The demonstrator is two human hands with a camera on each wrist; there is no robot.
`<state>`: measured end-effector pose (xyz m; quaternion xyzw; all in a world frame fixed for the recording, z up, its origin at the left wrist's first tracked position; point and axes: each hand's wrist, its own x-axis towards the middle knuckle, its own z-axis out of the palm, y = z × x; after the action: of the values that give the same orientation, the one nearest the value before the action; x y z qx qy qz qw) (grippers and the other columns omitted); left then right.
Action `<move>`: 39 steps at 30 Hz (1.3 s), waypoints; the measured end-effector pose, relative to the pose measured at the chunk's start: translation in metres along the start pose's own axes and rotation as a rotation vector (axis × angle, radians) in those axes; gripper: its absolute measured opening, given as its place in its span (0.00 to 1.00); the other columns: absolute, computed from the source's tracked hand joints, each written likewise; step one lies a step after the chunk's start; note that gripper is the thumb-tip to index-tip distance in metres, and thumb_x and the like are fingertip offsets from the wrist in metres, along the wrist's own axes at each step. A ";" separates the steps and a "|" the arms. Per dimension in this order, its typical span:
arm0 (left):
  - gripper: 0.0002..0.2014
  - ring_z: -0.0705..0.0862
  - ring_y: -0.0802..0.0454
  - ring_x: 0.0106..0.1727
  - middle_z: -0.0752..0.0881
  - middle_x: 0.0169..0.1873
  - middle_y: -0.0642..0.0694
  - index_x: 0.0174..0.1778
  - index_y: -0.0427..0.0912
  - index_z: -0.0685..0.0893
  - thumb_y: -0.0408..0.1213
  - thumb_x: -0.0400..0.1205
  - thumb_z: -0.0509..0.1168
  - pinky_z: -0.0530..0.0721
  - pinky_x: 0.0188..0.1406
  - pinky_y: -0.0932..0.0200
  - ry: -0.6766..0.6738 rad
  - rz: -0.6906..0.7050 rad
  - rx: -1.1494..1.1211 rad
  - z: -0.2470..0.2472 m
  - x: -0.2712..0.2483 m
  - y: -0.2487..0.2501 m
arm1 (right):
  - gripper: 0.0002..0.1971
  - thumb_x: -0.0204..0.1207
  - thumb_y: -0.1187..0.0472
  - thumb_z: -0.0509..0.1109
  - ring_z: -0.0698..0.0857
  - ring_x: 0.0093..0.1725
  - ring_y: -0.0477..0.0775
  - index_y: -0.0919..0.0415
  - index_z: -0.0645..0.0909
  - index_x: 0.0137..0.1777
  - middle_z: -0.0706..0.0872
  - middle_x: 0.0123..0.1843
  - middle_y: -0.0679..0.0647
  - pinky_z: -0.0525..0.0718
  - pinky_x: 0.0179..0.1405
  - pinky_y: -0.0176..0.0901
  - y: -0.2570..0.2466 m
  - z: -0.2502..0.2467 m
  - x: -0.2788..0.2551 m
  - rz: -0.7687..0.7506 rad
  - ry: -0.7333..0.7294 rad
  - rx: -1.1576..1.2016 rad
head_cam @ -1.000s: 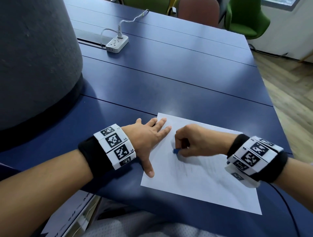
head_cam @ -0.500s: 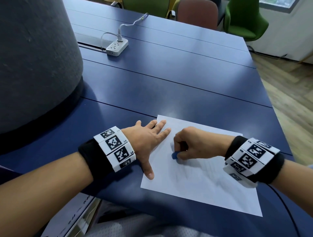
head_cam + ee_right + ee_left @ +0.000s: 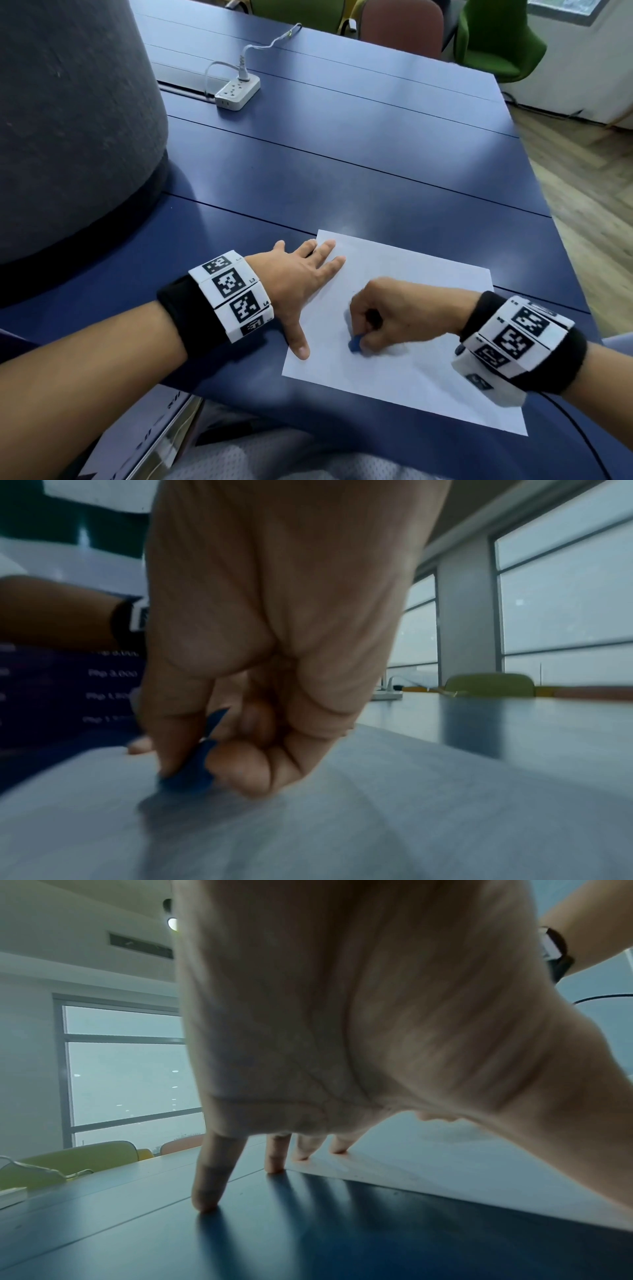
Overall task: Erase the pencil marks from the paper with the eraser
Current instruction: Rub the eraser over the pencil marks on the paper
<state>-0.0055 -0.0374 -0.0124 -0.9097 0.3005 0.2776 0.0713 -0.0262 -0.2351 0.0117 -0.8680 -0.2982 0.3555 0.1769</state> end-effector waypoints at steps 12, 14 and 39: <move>0.76 0.33 0.47 0.84 0.30 0.83 0.48 0.84 0.50 0.31 0.70 0.54 0.78 0.48 0.80 0.27 0.006 0.005 0.000 0.000 -0.001 -0.001 | 0.06 0.69 0.59 0.79 0.78 0.28 0.41 0.57 0.84 0.38 0.87 0.33 0.47 0.75 0.29 0.29 0.000 -0.009 0.004 0.028 0.058 -0.039; 0.76 0.33 0.47 0.84 0.30 0.83 0.48 0.84 0.49 0.31 0.70 0.55 0.78 0.47 0.79 0.27 0.002 0.006 0.001 0.000 -0.001 0.000 | 0.05 0.70 0.60 0.78 0.78 0.27 0.40 0.57 0.85 0.38 0.85 0.32 0.45 0.75 0.29 0.27 -0.006 -0.003 0.001 -0.006 -0.091 -0.030; 0.76 0.35 0.48 0.85 0.32 0.84 0.46 0.84 0.47 0.32 0.72 0.55 0.77 0.45 0.79 0.26 0.022 0.017 0.011 -0.001 -0.004 -0.001 | 0.07 0.71 0.65 0.77 0.77 0.26 0.39 0.65 0.82 0.38 0.81 0.29 0.46 0.73 0.27 0.27 -0.022 -0.004 0.028 -0.069 0.102 -0.017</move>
<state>-0.0067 -0.0347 -0.0095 -0.9097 0.3104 0.2666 0.0706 -0.0158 -0.2007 0.0108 -0.8757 -0.3216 0.3018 0.1968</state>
